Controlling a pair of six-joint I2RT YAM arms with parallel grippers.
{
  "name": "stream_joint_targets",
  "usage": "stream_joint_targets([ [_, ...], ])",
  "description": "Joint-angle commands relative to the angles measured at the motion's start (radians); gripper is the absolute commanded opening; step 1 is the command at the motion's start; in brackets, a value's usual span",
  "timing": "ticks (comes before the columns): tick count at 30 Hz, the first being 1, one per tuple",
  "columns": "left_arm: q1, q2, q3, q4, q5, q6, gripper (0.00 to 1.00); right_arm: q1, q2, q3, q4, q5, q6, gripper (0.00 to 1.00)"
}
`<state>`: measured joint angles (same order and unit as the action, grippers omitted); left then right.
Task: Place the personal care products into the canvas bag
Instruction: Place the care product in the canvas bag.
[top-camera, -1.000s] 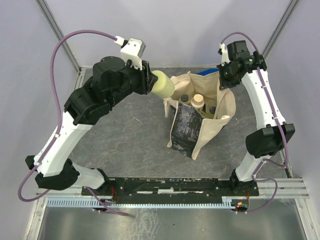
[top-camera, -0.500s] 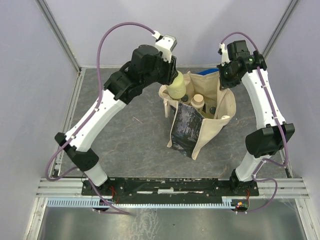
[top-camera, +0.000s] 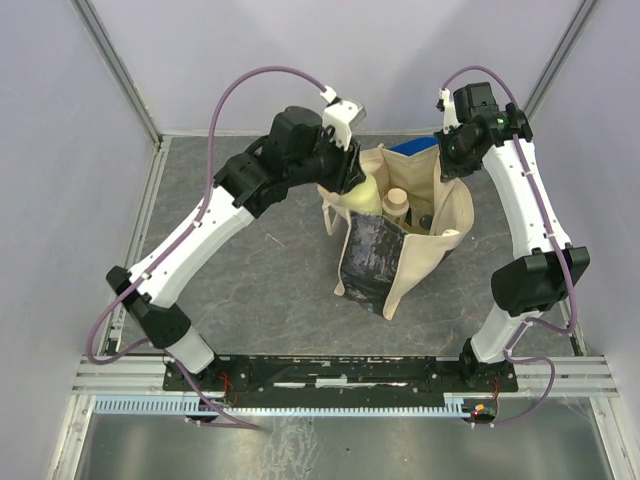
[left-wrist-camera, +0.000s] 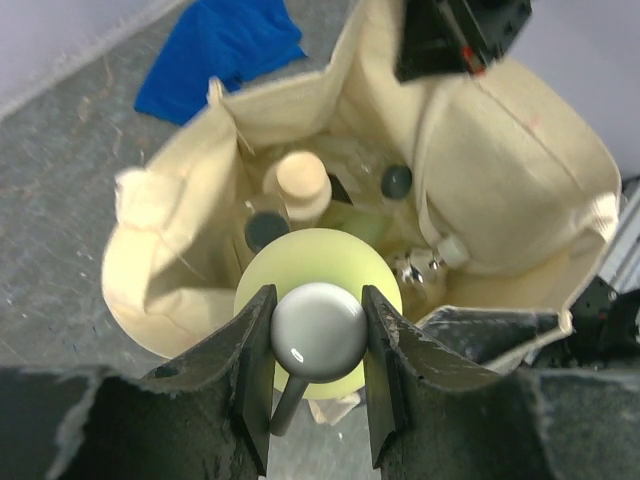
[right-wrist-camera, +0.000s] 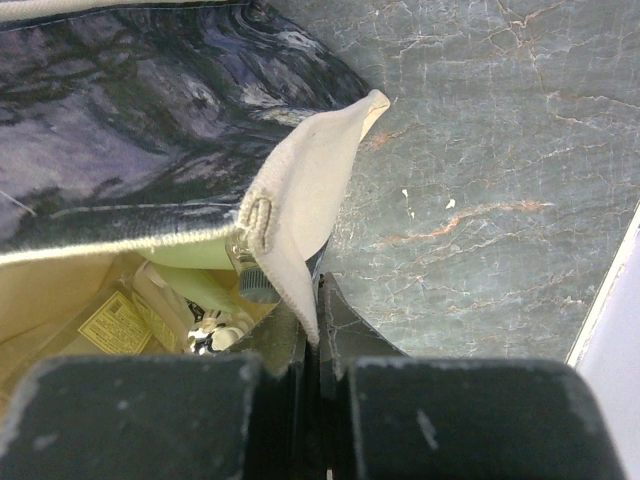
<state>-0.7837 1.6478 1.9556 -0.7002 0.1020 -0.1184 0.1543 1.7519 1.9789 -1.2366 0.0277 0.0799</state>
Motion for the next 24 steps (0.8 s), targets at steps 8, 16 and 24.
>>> stream_joint_targets([
  [8,-0.051,-0.121,0.008,-0.189,0.158,0.012,0.03,-0.004,0.018,0.003,-0.014,0.017,-0.005,0.0],
  [16,-0.092,-0.048,0.1,-0.301,0.344,0.041,0.03,-0.004,0.021,-0.019,-0.01,0.02,-0.004,0.0],
  [24,-0.098,0.089,0.186,-0.378,0.361,0.136,0.03,-0.004,0.037,0.011,-0.02,0.024,-0.015,0.0],
])
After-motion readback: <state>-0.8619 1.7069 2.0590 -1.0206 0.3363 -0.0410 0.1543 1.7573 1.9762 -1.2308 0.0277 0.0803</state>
